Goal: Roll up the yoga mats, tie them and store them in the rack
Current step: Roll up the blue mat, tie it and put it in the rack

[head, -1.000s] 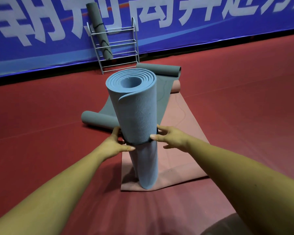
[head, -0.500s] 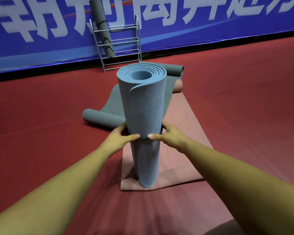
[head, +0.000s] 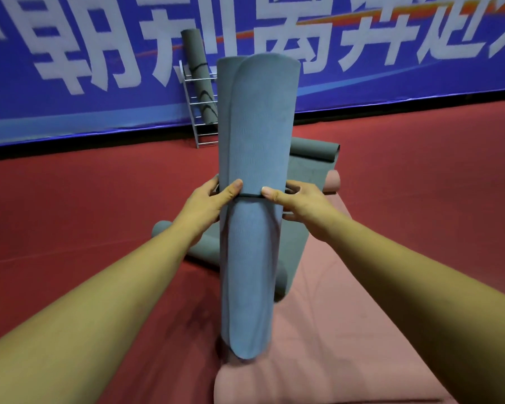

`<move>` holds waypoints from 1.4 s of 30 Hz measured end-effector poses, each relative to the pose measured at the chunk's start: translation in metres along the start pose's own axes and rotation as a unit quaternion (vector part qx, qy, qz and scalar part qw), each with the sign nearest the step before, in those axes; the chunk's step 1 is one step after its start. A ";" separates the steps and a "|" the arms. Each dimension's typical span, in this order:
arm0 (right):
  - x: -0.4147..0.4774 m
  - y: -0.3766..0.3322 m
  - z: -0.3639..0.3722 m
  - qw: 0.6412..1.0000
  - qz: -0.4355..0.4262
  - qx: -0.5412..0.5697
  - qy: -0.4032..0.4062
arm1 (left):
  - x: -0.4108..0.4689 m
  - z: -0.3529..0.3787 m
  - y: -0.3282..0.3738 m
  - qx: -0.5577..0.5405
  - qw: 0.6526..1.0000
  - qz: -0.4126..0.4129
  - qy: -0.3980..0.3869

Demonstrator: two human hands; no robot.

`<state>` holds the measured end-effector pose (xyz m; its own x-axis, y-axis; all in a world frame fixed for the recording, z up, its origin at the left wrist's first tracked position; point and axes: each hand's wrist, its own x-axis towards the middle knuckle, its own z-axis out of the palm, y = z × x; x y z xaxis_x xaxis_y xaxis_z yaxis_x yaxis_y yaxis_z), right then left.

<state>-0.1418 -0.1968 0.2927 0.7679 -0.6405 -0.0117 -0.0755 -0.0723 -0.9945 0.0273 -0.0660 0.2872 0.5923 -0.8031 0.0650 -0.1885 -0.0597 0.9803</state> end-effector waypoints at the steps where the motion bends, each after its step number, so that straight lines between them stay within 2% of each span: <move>1: 0.016 0.004 0.002 1.000 0.005 0.003 0.000 | 0.013 -0.005 -0.005 -0.004 1.000 -0.006 0.000; 6: 0.069 -0.005 0.022 1.000 0.021 0.022 -0.005 | 0.056 -0.038 -0.010 -0.009 1.000 -0.026 0.010; 12: 0.096 -0.109 0.044 0.998 0.053 0.042 -0.018 | 0.074 -0.090 0.080 -0.019 0.996 -0.077 0.030; 16: 0.100 -0.220 0.062 0.996 0.070 0.047 -0.022 | 0.079 -0.137 0.179 -0.042 0.994 -0.096 0.031; 25: 0.093 -0.528 0.136 0.995 0.067 0.060 -0.043 | 0.064 -0.283 0.447 -0.071 0.991 -0.099 0.058; 29: 0.094 -0.617 0.179 0.995 0.060 0.065 -0.054 | 0.048 -0.349 0.527 -0.074 0.990 -0.095 0.068; 33: 0.098 -0.653 0.218 0.993 0.047 0.092 -0.056 | 0.039 -0.399 0.560 -0.052 0.993 -0.078 0.072; 42: 0.174 -0.644 0.287 0.990 0.061 0.090 -0.088 | 0.085 -0.479 0.537 -0.057 0.990 -0.091 0.089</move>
<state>0.2231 -0.0428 0.9014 0.8601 -0.4921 -0.1346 -0.0717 0.1448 -0.9869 0.3516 0.1172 0.9087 0.7383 -0.6680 -0.0930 0.0173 -0.1192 0.9927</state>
